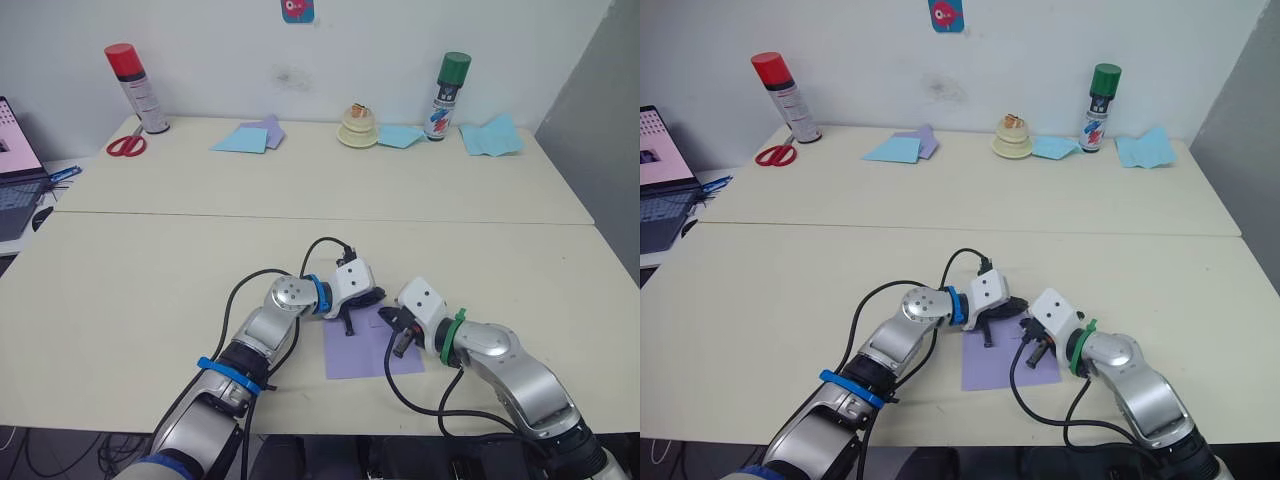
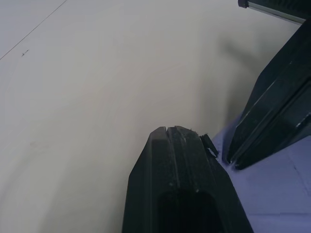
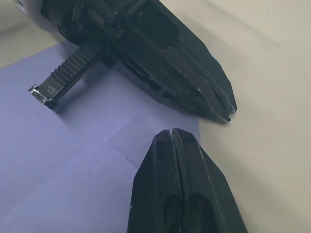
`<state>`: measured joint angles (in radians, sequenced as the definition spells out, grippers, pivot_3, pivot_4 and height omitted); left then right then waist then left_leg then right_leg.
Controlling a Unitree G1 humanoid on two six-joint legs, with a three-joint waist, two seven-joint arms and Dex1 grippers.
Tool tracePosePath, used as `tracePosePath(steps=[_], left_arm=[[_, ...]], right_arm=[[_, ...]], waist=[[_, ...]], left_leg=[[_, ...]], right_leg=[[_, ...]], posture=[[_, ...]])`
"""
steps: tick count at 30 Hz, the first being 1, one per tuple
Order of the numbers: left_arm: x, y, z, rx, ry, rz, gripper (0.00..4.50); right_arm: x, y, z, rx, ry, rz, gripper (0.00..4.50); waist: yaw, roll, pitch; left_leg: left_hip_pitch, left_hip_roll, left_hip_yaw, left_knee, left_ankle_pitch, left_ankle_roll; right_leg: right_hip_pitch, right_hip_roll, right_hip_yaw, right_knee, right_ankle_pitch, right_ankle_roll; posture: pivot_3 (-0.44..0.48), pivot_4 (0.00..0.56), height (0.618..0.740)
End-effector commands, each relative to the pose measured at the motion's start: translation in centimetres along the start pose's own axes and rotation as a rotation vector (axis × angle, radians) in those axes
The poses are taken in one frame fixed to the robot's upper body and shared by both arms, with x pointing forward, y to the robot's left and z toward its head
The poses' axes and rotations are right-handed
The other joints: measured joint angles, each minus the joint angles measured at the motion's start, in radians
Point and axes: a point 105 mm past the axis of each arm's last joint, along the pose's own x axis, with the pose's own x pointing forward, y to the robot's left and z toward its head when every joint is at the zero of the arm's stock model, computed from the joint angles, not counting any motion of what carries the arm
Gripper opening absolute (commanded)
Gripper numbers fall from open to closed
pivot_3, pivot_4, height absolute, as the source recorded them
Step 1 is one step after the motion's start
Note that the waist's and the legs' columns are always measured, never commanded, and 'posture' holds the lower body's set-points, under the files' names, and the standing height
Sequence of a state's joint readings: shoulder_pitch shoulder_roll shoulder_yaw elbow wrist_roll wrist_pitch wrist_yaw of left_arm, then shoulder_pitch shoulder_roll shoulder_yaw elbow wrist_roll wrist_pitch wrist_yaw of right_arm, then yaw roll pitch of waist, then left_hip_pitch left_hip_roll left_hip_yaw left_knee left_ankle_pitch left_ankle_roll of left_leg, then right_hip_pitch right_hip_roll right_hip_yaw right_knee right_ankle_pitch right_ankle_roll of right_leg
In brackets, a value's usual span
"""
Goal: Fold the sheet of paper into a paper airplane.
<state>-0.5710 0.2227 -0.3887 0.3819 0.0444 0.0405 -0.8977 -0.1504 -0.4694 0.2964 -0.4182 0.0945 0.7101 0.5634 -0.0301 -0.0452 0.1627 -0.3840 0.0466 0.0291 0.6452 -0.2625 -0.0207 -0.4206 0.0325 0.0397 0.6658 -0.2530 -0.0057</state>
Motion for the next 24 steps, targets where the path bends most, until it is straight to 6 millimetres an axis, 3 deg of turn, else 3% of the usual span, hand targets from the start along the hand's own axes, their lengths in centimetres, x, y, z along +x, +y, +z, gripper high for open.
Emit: tracePosePath(steps=[1, 11, 19, 24], left_arm=[[0.2, -0.9, -0.6, 0.018, 0.033, -0.031, 0.00], [-2.7, 1.0, -5.7, -0.033, 0.176, 0.087, 0.00], [-2.8, 1.9, -5.9, -0.064, 0.155, 0.157, 0.00], [-2.6, 2.2, -5.6, -0.124, 0.124, 0.179, 0.00]], right_arm=[[0.3, 0.6, -1.2, 0.017, 0.056, 0.014, 0.03], [0.3, 0.8, -1.4, 0.019, 0.062, 0.017, 0.03], [0.4, 1.2, 0.1, -0.028, -0.017, 0.047, 0.03], [0.8, 1.5, -0.6, -0.042, 0.024, 0.078, 0.03]], waist=[[0.000, 0.000, 0.000], [-0.002, -0.001, -0.003], [-0.005, -0.001, -0.003], [-0.005, -0.001, -0.004]], left_leg=[[0.000, 0.000, 0.000, 0.000, 0.000, 0.000], [0.003, 0.001, 0.000, -0.001, 0.000, 0.000], [0.011, 0.001, 0.000, 0.000, 0.000, 0.000], [0.011, 0.001, 0.000, 0.000, 0.000, 0.000]], right_leg=[[0.000, 0.000, 0.000, -0.001, 0.000, 0.000], [0.002, 0.000, 0.000, -0.001, 0.000, 0.001], [0.010, 0.000, 0.001, -0.001, 0.001, 0.001], [0.010, 0.000, 0.000, -0.001, 0.001, 0.002]], posture=[[0.000, 0.150, 0.725], [0.000, 0.150, 0.725], [0.000, 0.150, 0.725], [0.000, 0.150, 0.725]])
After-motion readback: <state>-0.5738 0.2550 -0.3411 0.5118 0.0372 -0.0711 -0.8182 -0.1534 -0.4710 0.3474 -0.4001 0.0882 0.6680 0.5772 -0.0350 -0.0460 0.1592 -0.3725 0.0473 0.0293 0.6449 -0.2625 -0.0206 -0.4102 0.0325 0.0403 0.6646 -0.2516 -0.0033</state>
